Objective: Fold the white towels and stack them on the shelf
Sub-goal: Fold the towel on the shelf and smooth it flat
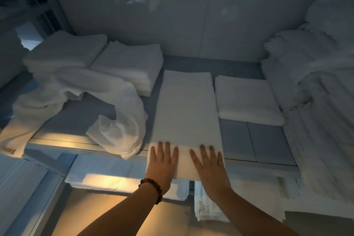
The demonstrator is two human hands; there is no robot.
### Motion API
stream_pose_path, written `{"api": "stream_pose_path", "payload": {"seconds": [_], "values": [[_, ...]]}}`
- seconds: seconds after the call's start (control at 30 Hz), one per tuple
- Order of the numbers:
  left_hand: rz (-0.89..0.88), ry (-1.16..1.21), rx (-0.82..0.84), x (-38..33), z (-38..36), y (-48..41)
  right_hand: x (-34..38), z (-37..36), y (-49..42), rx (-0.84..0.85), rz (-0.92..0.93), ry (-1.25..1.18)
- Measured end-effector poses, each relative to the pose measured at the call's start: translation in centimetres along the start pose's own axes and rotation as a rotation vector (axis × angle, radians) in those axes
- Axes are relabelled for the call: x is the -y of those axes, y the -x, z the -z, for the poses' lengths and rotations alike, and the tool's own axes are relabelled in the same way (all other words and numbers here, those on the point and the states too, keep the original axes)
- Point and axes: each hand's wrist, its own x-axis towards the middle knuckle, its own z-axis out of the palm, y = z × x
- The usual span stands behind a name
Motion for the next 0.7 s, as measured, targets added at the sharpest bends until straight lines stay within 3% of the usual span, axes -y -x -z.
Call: {"api": "stream_pose_path", "payload": {"seconds": [0.1, 0.33, 0.53, 0.7], "values": [[0.032, -0.027, 0.0, -1.4, 0.5, 0.5, 0.6, 0.8, 1.1, 0.004, -0.016, 0.035], [-0.035, -0.032, -0.052, -0.1, 1.3, 3.0, 0.6, 2.2, 4.7, -0.279, 0.005, -0.002], [-0.107, 0.011, -0.154, 2.4, 0.4, 7.8, 3.2, 1.5, 8.8, -0.202, -0.1, -0.095], [-0.126, 0.028, -0.205, 3.2, 0.5, 11.9, 5.9, 2.2, 12.7, -0.327, -0.104, -0.166]]}}
